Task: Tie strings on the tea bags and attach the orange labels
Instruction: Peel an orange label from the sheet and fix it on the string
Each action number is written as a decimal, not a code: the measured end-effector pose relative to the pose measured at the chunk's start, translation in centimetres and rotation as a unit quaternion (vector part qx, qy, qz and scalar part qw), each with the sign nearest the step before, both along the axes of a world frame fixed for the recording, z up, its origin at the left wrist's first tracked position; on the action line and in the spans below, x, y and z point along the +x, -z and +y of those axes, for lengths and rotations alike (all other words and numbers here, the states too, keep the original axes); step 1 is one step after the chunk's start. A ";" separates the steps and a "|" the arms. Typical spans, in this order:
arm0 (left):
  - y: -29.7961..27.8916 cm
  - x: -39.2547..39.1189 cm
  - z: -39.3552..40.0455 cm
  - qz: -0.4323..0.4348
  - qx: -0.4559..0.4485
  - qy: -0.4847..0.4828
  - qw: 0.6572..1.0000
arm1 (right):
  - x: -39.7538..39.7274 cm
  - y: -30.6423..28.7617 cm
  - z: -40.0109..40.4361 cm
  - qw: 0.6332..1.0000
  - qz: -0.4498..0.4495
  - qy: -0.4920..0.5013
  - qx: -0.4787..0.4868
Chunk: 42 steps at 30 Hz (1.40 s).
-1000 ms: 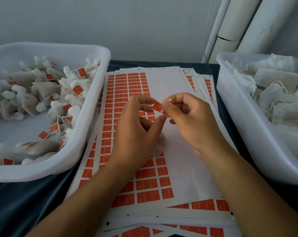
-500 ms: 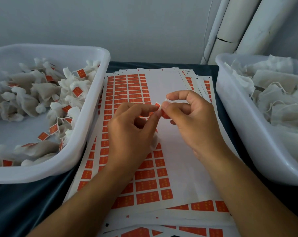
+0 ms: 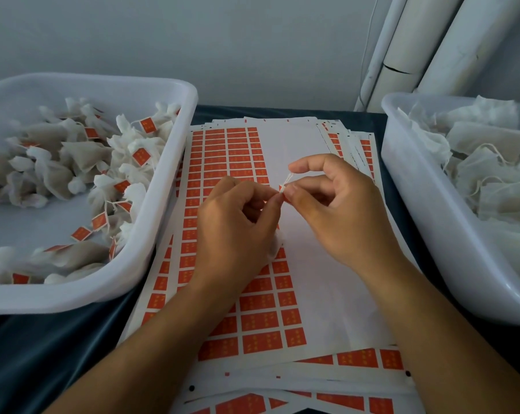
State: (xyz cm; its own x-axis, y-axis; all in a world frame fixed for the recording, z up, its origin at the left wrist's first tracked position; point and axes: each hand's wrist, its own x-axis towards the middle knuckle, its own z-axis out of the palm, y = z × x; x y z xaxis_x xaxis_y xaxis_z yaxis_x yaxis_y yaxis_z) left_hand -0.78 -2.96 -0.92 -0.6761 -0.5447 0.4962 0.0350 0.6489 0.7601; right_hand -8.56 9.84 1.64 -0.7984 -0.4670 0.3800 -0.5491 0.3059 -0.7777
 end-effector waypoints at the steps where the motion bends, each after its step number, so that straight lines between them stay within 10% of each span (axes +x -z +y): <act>1: 0.0 0.0 0.0 -0.002 -0.001 0.001 1.000 | 0.0 0.0 0.0 1.000 0.008 0.000 0.008; 20: -0.7 0.2 -0.1 -0.044 0.186 0.137 0.972 | -1.2 0.3 0.4 0.969 -0.214 -0.117 -0.041; 42: -1.0 0.3 -1.4 -0.021 0.380 -0.020 0.925 | 2.7 -7.0 -3.8 0.977 0.039 -0.069 -0.200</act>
State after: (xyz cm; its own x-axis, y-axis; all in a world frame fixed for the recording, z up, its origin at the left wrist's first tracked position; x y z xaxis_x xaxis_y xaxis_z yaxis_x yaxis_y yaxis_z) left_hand -0.45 -4.31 0.04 -0.6582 -0.7499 -0.0660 -0.0177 -0.0723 0.9972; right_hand -5.88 6.06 8.64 -0.6989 -0.3705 0.6117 -0.6266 -0.0952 -0.7735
